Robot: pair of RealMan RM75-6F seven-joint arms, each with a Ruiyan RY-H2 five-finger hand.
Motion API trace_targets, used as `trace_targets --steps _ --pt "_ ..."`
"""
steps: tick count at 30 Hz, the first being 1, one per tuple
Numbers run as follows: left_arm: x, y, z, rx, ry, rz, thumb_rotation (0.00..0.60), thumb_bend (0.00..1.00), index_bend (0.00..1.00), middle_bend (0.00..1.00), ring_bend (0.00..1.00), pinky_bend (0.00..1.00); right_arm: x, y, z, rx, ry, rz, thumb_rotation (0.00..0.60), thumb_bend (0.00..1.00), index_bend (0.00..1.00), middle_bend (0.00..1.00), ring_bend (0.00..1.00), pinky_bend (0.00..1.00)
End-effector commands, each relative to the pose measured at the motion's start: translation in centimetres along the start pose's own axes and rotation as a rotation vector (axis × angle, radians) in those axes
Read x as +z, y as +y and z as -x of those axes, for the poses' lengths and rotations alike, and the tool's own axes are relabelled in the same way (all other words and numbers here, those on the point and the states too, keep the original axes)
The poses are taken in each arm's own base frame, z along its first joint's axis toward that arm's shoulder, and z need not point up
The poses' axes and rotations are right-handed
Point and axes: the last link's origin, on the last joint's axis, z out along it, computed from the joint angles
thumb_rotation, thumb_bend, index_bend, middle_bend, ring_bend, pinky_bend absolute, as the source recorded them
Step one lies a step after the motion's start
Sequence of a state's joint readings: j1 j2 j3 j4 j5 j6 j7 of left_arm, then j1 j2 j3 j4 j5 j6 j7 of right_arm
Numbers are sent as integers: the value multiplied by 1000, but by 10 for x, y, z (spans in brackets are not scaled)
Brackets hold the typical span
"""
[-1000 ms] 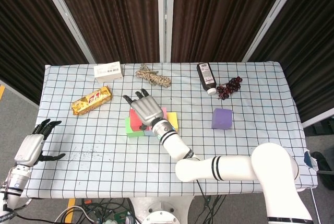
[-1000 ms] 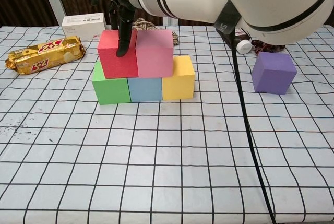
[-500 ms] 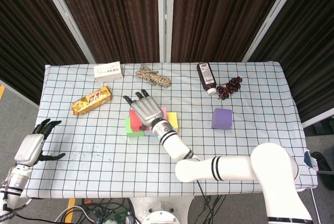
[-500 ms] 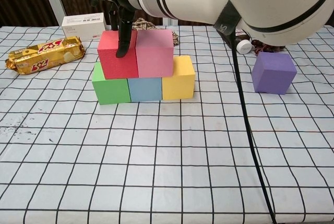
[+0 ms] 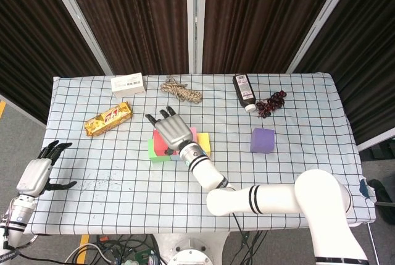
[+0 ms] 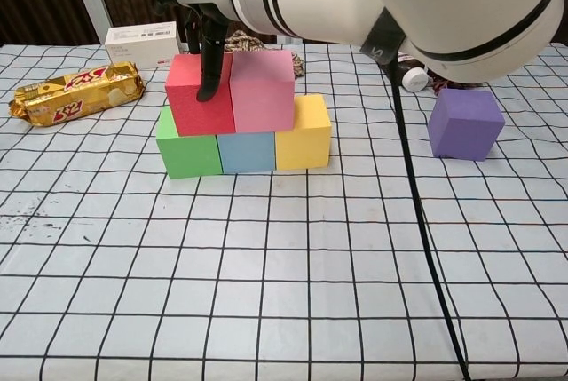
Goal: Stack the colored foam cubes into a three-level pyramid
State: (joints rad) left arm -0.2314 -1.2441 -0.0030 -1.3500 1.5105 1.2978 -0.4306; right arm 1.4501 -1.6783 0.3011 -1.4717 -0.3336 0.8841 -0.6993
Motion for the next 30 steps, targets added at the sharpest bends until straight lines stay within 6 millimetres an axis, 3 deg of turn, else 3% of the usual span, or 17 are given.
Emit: trace_targets --steps 1,6,12,20,24,30 --pt "0 0 0 0 -1 0 600 0 118 119 3 100 0 0 -1 9 -3 -6 600 50 0 298 67 0" --pt "0 0 1 0 -2 0 600 0 118 119 3 100 -1 1 -1 15 -17 -13 600 0 0 168 24 0" --pt "1 0 0 0 0 1 600 0 118 119 2 100 -2 1 -5 29 -8 -19 600 0 0 81 0 0" --pt "2 3 0 0 0 7 600 0 118 119 2 100 -22 8 -28 96 43 -46 600 0 0 78 0 0" --pt "1 3 -1 3 2 7 600 0 118 119 3 100 -40 23 -38 117 69 -42 600 0 0 82 0 0" --pt "4 7 -2 9 14 13 600 0 118 119 3 100 -62 65 -47 134 108 41 600 0 0 92 0 0"
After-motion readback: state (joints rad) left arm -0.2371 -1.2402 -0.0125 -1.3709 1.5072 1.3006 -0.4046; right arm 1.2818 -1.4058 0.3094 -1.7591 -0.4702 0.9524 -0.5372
